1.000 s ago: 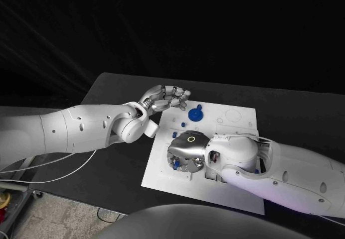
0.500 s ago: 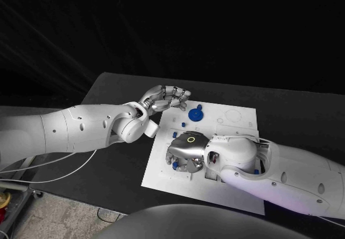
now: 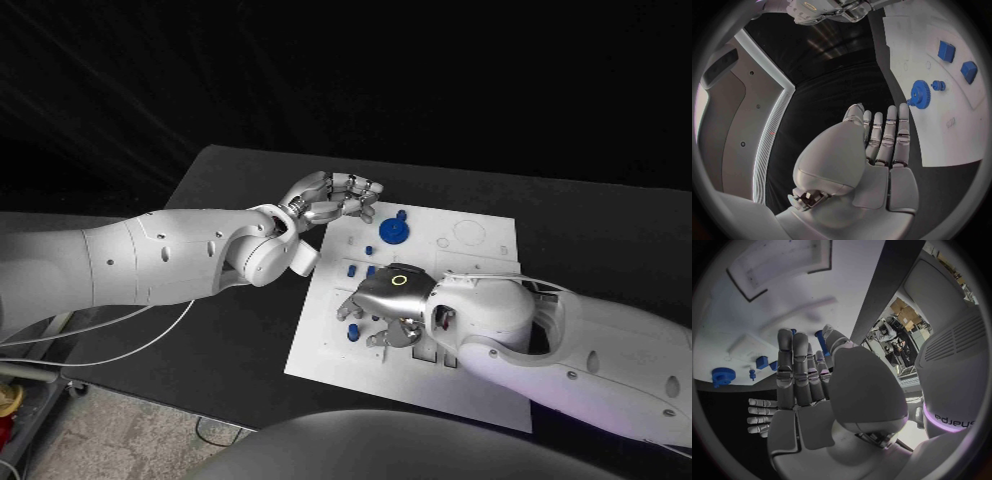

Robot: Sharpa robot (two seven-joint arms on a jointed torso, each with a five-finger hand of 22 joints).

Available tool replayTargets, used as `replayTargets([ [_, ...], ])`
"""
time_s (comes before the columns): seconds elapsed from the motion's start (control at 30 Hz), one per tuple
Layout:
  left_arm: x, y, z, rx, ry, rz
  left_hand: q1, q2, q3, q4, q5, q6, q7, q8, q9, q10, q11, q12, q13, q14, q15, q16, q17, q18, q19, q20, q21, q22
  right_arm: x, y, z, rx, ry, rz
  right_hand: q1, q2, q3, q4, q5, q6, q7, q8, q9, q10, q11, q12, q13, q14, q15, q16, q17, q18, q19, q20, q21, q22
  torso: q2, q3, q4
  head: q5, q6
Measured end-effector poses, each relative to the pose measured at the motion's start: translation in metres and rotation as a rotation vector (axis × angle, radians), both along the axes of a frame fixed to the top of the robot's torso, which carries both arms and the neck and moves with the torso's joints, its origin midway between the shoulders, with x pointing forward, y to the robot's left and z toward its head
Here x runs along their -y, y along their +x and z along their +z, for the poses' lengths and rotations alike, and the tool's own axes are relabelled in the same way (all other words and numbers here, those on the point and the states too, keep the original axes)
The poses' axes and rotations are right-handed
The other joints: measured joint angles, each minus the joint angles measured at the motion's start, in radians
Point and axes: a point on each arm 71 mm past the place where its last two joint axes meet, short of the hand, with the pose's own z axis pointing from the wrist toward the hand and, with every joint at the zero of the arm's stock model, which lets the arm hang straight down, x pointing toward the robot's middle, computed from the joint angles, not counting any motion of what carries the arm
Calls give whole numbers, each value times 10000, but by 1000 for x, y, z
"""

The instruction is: Assemble the parts on the task board

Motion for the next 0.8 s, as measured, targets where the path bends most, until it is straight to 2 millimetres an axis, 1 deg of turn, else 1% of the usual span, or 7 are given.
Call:
replayTargets([
  [0.13, -1, 0, 0, -17, 11, 26, 0, 0, 0, 0, 0, 0, 0, 0, 0, 0, 0, 0, 0, 0, 0, 0, 0, 0, 0, 0, 0, -1, 19, 8, 14, 23, 216, -485, -24, 24, -204, 153, -78, -51, 48, 13, -18, -166, 62, 222, 136, 0, 0, 0, -26, 0, -36, 36, -76, 0, -10, -1, -6, -19, 0],
  [0.37, -3, 0, -2, -61, 21, 67, 0, 0, 0, 0, 0, 0, 0, 0, 1, 0, 0, 0, 1, 0, 0, 0, 0, 0, 0, 0, 0, -1, 66, 31, 49, -346, 969, -1845, -17, 30, -384, 333, -150, 319, 559, 207, -29, -119, 22, 1069, 549, 197, 77, 267, 44, 0, 336, 97, 287, -1, -36, -6, -27, -165, 0],
  [0.4, -3, -1, -2, -77, 25, 78, 0, 0, 0, 0, 0, 0, 0, 0, 1, 0, 0, 0, 1, 0, 0, 0, 1, 0, 0, 0, 0, -1, 72, 34, 52, -484, 1107, -2061, 30, 138, -387, 335, -150, 380, 633, 245, -23, -20, 1, 1217, 615, 319, 89, 403, 176, 0, 440, 110, 467, -1, -46, -9, -33, -185, 0],
  [0.53, -5, -2, -6, -155, 49, 129, 0, 0, 0, 0, 0, 0, 0, 0, 1, 0, 0, 0, 1, 0, 0, 0, 1, 0, 0, 0, 0, -1, 100, 44, 59, -1185, 1675, -3034, 72, 225, -467, 416, -150, 543, 857, 334, -12, 327, -103, 2003, 1002, 596, 52, 778, 507, 0, 705, 88, 935, -1, -119, -15, -60, -291, 0],
  [0.67, -6, -2, -8, -187, 52, 161, 0, 0, 0, 0, 0, 0, 0, 0, 1, 0, 0, 0, 1, 0, 0, 0, 1, -1, 0, 0, 0, -2, 122, 51, 60, -1665, 1995, -3802, 28, 264, -552, 501, -150, 724, 921, 527, 22, 547, -288, 3241, 1763, 647, -74, 817, 537, 0, 775, 18, 1007, -1, -192, -16, -83, -371, 0],
  [0.77, -7, -3, -11, -253, 52, 189, 0, 0, 0, 0, 0, 0, 0, 0, 1, 0, 0, 0, 1, 0, 0, 0, 1, 0, 0, 0, 0, -2, 139, 55, 56, -2036, 2080, -4367, -178, 469, -740, 628, -150, 939, 839, 796, 99, 681, -535, 4955, 2957, 736, -276, 943, 587, 0, 904, -111, 1076, 5, -257, -6, -102, -435, 0],
  [0.8, -7, -3, -12, -275, 52, 195, 0, 0, 0, 0, 0, 0, 0, 0, 1, 0, 0, 0, 1, 0, 0, 0, 1, -1, 0, 0, 0, -2, 143, 55, 54, -2130, 2070, -4528, -231, 514, -792, 680, -150, 1001, 804, 885, 138, 700, -553, 5417, 3294, 794, -334, 1008, 643, 0, 937, -144, 1134, 6, -290, -3, -112, -464, 0],
])
